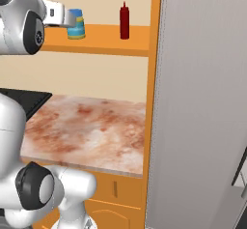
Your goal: Move the mayonnaise and ketchup from the cabinet to the dining counter.
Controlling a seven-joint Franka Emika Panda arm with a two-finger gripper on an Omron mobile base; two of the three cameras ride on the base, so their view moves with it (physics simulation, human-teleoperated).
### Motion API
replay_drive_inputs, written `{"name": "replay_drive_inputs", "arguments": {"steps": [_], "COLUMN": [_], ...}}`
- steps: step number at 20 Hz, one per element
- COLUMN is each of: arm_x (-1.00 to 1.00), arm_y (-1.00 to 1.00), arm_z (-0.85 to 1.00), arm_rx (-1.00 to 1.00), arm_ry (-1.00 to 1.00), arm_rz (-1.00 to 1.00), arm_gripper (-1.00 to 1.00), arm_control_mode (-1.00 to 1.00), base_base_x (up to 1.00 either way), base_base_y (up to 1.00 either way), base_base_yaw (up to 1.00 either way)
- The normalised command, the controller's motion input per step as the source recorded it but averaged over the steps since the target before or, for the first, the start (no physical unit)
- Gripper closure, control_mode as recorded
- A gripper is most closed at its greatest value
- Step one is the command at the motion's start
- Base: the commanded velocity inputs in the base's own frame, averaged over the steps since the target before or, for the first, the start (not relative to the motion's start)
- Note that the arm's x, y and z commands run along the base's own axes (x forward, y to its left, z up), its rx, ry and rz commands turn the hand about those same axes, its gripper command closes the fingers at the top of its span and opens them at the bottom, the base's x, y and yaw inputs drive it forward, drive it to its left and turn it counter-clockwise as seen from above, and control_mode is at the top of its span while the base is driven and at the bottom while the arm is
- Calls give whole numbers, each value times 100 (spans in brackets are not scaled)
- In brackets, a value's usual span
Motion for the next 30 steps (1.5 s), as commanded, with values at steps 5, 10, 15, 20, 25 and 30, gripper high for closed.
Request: {"name": "replay_drive_inputs", "arguments": {"steps": [5, 10, 15, 20, 25, 30], "arm_x": [22, 24, 25, 24, 30, 34], "arm_y": [21, 6, 0, 0, 1, 0], "arm_z": [10, 1, 0, 0, 0, 0], "arm_rx": [0, 0, 0, 0, 0, 0], "arm_ry": [0, 0, 0, 1, 5, 7], "arm_rz": [1, 0, 0, 0, 0, 0], "arm_gripper": [-100, -100, -100, -100, -100, -100], "arm_control_mode": [-100, -100, -100, -100, -100, -100], "base_base_x": [0, 0, 0, 0, 0, 0], "base_base_y": [0, 0, 0, 0, 0, 0], "base_base_yaw": [0, 0, 0, 0, 0, 0]}}
